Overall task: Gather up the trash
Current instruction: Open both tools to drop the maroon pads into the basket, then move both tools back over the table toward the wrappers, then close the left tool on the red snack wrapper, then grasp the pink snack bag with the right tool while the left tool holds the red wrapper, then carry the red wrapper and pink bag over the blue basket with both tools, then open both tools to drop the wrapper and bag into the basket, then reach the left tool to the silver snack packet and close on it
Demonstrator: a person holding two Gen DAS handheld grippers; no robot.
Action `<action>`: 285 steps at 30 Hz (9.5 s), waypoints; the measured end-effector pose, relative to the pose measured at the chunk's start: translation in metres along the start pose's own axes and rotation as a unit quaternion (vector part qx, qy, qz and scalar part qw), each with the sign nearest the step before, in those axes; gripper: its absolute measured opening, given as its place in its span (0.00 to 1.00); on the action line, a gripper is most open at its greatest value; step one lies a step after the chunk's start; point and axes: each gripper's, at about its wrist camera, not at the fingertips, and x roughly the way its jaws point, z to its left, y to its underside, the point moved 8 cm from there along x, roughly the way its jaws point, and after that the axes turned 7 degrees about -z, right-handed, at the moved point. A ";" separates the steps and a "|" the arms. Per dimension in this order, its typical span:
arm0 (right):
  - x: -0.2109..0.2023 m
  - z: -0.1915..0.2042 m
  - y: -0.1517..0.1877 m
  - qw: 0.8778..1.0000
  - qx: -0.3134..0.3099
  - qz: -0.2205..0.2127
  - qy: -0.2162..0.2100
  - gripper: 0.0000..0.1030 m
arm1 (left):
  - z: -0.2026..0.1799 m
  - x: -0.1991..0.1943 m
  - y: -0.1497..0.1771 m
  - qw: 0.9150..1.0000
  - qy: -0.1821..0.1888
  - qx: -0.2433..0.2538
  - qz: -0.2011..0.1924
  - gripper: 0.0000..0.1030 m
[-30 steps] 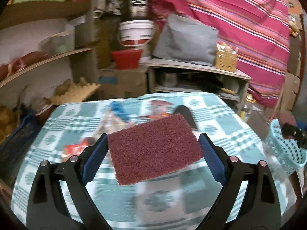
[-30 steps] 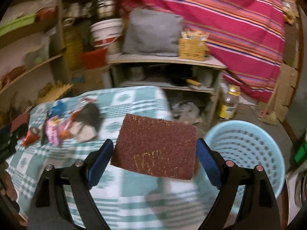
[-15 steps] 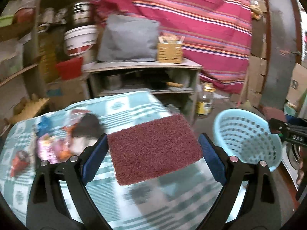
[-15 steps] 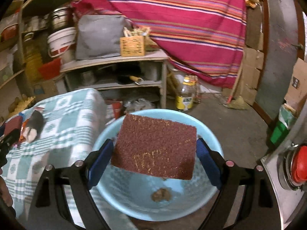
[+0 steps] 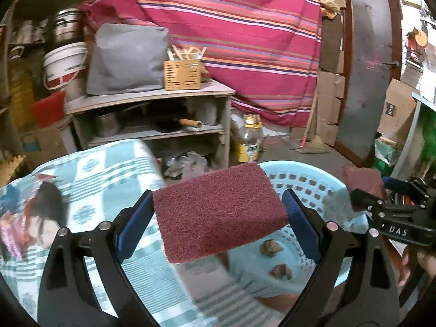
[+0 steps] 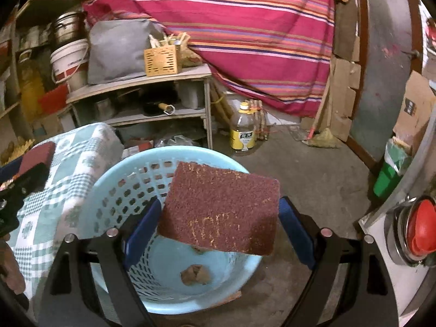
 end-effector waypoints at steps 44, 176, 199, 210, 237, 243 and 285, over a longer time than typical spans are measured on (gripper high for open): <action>-0.002 0.069 -0.010 0.999 0.022 0.004 -0.028 0.92 | 0.134 -0.083 0.003 0.993 -0.115 -0.027 -0.016 0.95; 0.020 0.456 0.085 0.929 -0.188 0.123 -0.293 0.58 | 0.399 -0.171 0.089 0.963 -0.239 -0.105 0.062 0.05; 0.015 0.468 0.053 0.947 -0.102 0.085 -0.294 0.78 | 0.407 -0.179 0.090 0.962 -0.246 -0.109 0.055 0.05; 0.020 0.478 0.064 0.939 -0.044 0.118 -0.319 0.29 | 0.411 -0.175 0.092 0.960 -0.254 -0.102 0.064 0.05; -0.039 0.133 -0.050 0.992 -0.041 -0.061 -0.101 0.22 | 0.172 -0.087 -0.008 0.995 -0.099 0.003 0.009 0.05; -0.030 0.051 -0.044 0.997 -0.013 -0.050 -0.055 0.22 | 0.072 -0.042 -0.018 0.999 -0.030 0.031 0.013 0.05; -0.001 0.119 -0.020 0.998 -0.027 -0.004 -0.053 0.80 | 0.239 -0.110 0.011 0.979 -0.202 -0.035 0.004 0.95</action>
